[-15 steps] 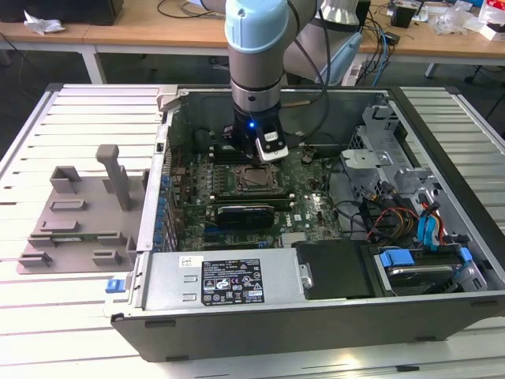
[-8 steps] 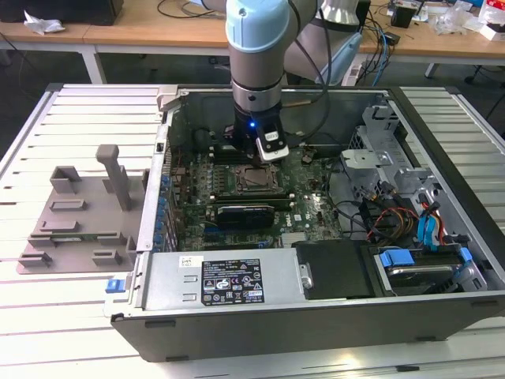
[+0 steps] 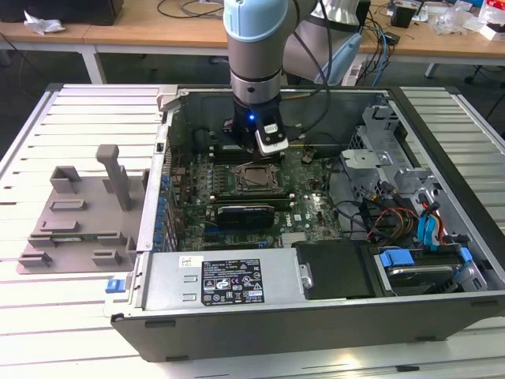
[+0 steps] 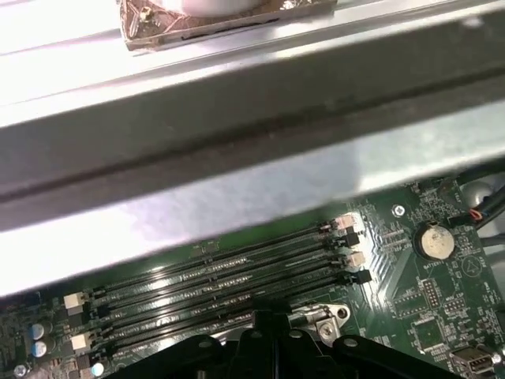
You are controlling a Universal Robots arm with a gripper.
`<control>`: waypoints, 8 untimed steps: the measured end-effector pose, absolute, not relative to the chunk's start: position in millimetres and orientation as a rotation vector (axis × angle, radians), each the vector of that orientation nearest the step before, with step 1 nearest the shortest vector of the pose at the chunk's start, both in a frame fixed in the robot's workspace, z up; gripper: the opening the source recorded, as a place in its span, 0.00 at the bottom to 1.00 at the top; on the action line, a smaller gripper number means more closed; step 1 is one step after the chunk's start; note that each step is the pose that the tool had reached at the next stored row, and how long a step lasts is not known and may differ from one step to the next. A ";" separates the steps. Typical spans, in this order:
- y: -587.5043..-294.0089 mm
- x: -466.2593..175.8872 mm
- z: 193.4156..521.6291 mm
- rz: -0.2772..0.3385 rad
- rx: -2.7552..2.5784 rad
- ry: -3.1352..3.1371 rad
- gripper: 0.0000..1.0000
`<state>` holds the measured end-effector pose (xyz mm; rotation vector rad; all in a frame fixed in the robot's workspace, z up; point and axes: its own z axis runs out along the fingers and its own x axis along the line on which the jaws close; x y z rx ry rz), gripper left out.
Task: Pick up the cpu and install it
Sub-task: 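Install the first cpu locking lever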
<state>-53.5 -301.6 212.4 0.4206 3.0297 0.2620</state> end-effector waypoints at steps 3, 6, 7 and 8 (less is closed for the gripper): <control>-299.0 -57.1 212.4 0.262 0.419 3.025 0.11; -298.9 -57.7 210.4 0.249 0.416 3.016 0.11; -298.9 -57.7 208.9 0.245 0.415 3.010 0.11; -298.9 -57.7 207.7 0.244 0.413 3.006 0.11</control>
